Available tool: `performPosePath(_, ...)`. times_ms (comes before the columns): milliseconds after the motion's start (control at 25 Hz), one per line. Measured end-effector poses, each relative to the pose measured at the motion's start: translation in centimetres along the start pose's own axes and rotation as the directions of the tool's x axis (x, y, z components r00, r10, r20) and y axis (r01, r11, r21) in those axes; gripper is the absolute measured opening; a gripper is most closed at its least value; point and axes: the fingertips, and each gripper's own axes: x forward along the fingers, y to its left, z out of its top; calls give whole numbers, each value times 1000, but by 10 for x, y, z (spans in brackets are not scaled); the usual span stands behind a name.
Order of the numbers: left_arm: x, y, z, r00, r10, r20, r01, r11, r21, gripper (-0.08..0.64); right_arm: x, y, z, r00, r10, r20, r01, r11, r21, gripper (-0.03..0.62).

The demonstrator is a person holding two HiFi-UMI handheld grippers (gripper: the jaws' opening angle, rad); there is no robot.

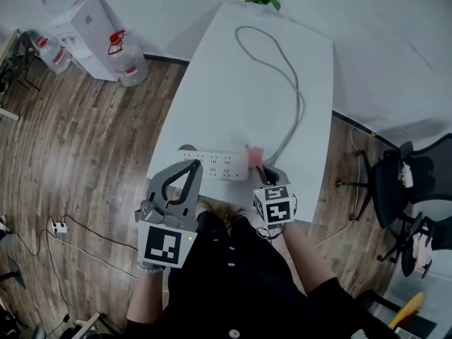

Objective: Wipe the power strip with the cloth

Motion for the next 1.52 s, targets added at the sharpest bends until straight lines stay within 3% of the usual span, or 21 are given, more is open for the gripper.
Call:
performPosePath(240, 2, 1, 3, 1000, -1, 7, 1, 1000, 3, 11, -16, 0, 5, 1000, 3, 25, -3, 999, 32, 55)
performPosePath(560, -4, 0, -1, 1000, 18, -4, -18, 1000, 1, 11, -12, 13, -11, 999, 40, -10, -39, 997, 62, 55)
performPosePath(920, -21, 13, -11, 997, 69, -25, -69, 997, -15, 11, 7, 40, -21, 993, 98, -62, -95, 995, 40, 55)
performPosePath(1520, -50, 39, -30, 986, 156, -60, -159, 986, -40, 11, 30, 92, 0, 980, 188, -67, -190, 981, -40, 55)
